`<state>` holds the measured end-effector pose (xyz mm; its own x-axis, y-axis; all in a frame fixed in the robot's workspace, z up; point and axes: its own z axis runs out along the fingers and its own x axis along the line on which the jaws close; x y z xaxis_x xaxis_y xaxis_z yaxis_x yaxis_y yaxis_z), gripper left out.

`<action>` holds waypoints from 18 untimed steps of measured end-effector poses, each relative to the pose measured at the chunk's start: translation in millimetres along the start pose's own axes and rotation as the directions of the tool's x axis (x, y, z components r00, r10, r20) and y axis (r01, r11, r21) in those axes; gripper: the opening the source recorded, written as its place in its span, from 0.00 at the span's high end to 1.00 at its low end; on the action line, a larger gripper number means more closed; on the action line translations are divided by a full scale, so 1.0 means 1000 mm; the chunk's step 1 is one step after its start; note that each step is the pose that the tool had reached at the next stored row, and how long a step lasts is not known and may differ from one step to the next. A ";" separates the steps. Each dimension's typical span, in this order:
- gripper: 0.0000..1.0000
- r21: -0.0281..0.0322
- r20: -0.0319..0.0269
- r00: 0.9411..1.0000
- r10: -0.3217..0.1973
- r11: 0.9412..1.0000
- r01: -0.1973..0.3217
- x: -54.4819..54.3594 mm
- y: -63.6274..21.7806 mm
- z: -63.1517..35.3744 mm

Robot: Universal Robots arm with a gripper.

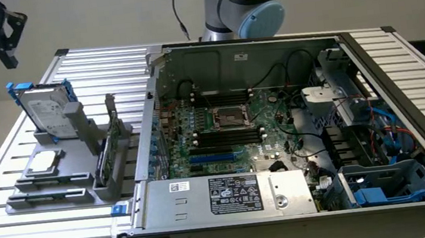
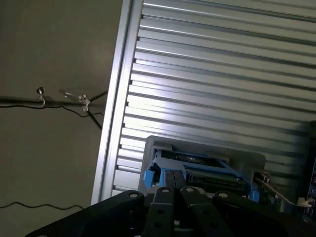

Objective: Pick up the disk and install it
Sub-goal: 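Pick up the disk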

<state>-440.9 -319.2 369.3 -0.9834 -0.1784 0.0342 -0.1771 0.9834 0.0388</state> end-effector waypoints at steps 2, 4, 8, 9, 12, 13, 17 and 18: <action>0.89 0.002 -0.002 0.999 -0.037 0.999 0.037 0.000 0.0000 0.0006; 0.89 0.003 -0.004 0.997 -0.073 0.997 0.073 0.000 0.0000 0.0010; 0.89 0.005 -0.007 0.989 -0.145 0.989 0.145 0.000 0.0000 0.0012; 0.89 0.006 -0.008 0.987 -0.163 0.987 0.163 0.000 -0.0001 0.0012; 0.89 0.008 -0.010 0.976 -0.216 0.976 0.216 0.000 0.0000 0.0013; 0.89 0.008 -0.011 0.972 -0.235 0.972 0.235 0.000 -0.0001 0.0013; 0.89 0.010 -0.015 0.953 -0.304 0.953 0.304 0.000 -0.0001 0.0014; 0.89 0.011 -0.016 0.947 -0.322 0.947 0.322 0.000 -0.0001 0.0015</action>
<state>-440.9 -319.2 367.8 -0.8734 -0.4858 0.0355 -0.4846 0.8740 0.0370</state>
